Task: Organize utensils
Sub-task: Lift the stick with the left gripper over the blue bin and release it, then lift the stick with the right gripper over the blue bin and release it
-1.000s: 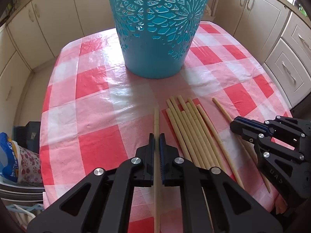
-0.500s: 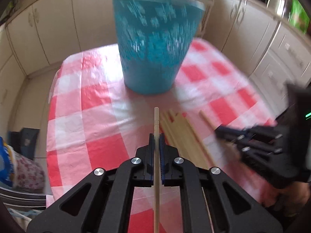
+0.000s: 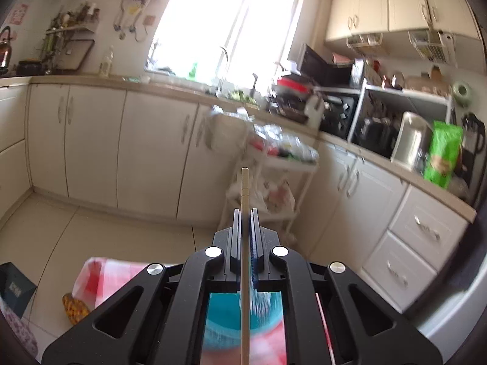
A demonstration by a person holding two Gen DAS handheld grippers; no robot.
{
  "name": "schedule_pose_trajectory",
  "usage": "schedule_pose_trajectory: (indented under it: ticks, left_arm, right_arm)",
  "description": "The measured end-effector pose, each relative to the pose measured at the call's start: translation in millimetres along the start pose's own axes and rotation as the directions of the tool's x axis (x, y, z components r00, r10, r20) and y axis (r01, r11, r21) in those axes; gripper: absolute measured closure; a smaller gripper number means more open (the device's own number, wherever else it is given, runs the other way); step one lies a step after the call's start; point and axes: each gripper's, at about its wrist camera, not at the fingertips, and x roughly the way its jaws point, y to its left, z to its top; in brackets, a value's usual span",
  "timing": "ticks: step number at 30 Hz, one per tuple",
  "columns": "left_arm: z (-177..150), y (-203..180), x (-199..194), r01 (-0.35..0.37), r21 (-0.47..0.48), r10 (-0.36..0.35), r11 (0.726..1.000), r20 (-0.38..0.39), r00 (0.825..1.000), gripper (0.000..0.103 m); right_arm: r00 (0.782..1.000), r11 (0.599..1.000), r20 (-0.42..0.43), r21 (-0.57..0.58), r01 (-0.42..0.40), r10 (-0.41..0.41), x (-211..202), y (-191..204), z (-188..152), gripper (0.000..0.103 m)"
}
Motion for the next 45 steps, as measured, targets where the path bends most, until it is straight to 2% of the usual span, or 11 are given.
schedule_pose_trajectory:
  ticks: [4,7,14,24,26,28,30,31,34,38,45]
  left_arm:
    - [19,1,32,-0.065,-0.036,0.069,0.997,0.109,0.992,0.098]
    - [25,1,50,-0.101,-0.032,0.104,0.994,0.148,0.984,0.098]
    - [-7,5,91,-0.167,-0.01,0.167,0.986,0.059,0.984,0.098]
    - [-65,19,90,-0.194,0.066,0.199,0.979,-0.08,0.977,0.097]
    - [-73,20,84,-0.193,0.08,0.201,0.978,-0.103,0.974,0.093]
    - [-78,21,72,-0.201,0.078,0.208,0.977,-0.101,0.973,0.069]
    - [-84,25,48,-0.224,0.057,0.228,0.973,-0.077,0.971,0.05]
    - [-86,28,37,-0.232,0.043,0.234,0.972,-0.066,0.97,0.045]
    - [-93,37,8,-0.242,-0.006,0.241,0.97,-0.053,0.969,0.039]
    - [-119,54,-29,-0.287,-0.1,0.282,0.953,-0.067,0.957,0.029]
    - [-188,77,-39,-0.323,-0.185,0.278,0.928,-0.234,0.932,0.029]
  right_arm:
    - [1.0,1.0,0.002,0.008,-0.014,0.014,0,-1,0,0.098]
    - [1.0,1.0,0.007,0.009,-0.016,0.016,-1,-2,-1,0.098]
    - [1.0,1.0,0.013,0.008,-0.019,0.019,-1,-3,-1,0.098]
    - [1.0,0.999,0.02,0.022,-0.023,0.022,-2,-4,0,0.098]
    - [0.999,0.999,0.025,0.03,-0.026,0.025,-3,-5,0,0.098]
    - [0.999,0.999,0.037,0.039,-0.036,0.035,-5,-7,0,0.098]
    - [0.997,0.998,0.053,0.049,-0.05,0.048,-8,-9,1,0.098]
    - [0.997,0.997,0.061,0.054,-0.059,0.055,-10,-10,2,0.098]
    - [0.993,0.994,0.083,0.07,-0.085,0.079,-14,-12,2,0.098]
    - [0.988,0.991,0.113,0.075,-0.113,0.104,-20,-11,4,0.098]
    - [0.971,0.983,0.177,0.061,-0.175,0.162,-39,-6,8,0.098]
